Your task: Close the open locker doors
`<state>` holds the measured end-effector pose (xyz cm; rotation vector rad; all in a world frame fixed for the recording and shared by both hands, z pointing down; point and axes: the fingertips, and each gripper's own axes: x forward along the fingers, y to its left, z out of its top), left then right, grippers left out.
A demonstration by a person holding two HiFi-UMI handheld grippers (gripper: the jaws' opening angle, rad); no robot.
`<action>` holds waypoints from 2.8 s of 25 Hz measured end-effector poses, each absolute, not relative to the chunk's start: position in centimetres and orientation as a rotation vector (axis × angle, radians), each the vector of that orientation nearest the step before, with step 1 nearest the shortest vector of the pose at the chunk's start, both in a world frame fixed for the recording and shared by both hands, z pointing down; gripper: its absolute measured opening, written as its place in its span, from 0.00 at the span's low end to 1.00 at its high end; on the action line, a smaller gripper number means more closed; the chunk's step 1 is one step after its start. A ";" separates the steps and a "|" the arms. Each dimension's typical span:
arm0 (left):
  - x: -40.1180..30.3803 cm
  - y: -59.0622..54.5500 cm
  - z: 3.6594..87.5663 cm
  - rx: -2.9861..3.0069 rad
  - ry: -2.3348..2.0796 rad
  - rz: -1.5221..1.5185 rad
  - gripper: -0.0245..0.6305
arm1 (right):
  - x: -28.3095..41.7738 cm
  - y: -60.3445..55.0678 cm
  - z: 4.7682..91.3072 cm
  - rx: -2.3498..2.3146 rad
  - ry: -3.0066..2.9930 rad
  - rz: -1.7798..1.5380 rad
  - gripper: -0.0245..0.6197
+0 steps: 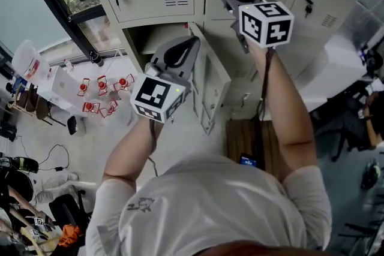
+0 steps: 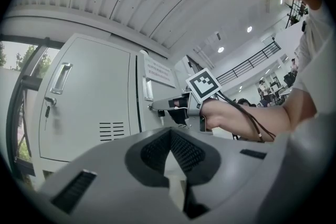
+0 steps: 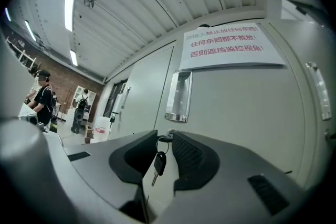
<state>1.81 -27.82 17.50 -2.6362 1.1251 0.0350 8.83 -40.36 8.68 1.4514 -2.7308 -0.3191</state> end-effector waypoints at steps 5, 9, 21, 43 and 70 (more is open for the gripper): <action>1.7 -28.7 17.6 -2.652 1.110 0.031 0.03 | 8.8 -41.5 8.7 1.481 -2.715 -0.309 0.17; 1.5 -29.4 17.4 -2.648 1.102 0.050 0.03 | 8.6 -42.5 8.8 1.497 -2.706 -0.305 0.17; 1.1 -30.7 17.7 -2.647 1.123 0.066 0.03 | 8.4 -43.4 8.6 1.491 -2.725 -0.300 0.18; 2.7 -28.6 18.0 -2.623 1.190 0.062 0.03 | 10.4 -38.8 9.8 1.405 -2.848 -0.291 0.23; 11.2 -14.9 25.2 -2.631 1.412 -0.008 0.03 | 19.5 -19.5 23.8 1.111 -2.973 -0.249 0.04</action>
